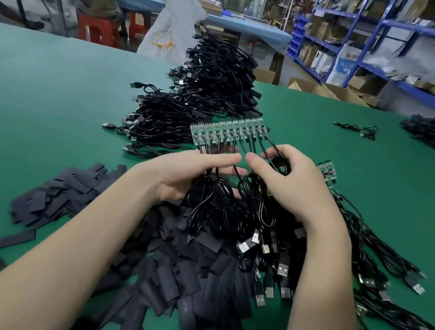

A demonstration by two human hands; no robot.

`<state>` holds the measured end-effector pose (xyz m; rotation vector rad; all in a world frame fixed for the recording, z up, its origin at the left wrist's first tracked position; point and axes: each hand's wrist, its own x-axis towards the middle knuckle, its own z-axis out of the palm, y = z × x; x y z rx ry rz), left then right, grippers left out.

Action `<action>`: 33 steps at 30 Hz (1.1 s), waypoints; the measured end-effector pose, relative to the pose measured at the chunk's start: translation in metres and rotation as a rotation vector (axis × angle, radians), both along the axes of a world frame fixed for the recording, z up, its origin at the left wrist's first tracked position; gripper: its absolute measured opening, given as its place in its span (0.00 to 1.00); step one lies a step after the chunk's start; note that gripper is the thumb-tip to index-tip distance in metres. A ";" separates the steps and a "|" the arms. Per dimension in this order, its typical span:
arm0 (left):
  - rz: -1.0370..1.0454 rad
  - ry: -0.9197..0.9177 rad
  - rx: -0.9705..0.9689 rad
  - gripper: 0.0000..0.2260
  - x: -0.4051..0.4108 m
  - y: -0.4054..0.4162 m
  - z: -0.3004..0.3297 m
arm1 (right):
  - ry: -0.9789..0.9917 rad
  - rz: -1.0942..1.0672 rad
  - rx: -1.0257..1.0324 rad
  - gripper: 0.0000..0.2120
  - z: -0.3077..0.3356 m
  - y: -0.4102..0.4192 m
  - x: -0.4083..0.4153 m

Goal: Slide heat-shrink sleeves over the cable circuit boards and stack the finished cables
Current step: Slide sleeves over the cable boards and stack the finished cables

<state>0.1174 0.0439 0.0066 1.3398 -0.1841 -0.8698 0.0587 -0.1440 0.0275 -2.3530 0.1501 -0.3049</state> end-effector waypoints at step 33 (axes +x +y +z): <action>0.374 -0.236 0.372 0.35 -0.006 0.111 -0.013 | 0.132 0.072 -0.202 0.08 0.002 0.009 0.002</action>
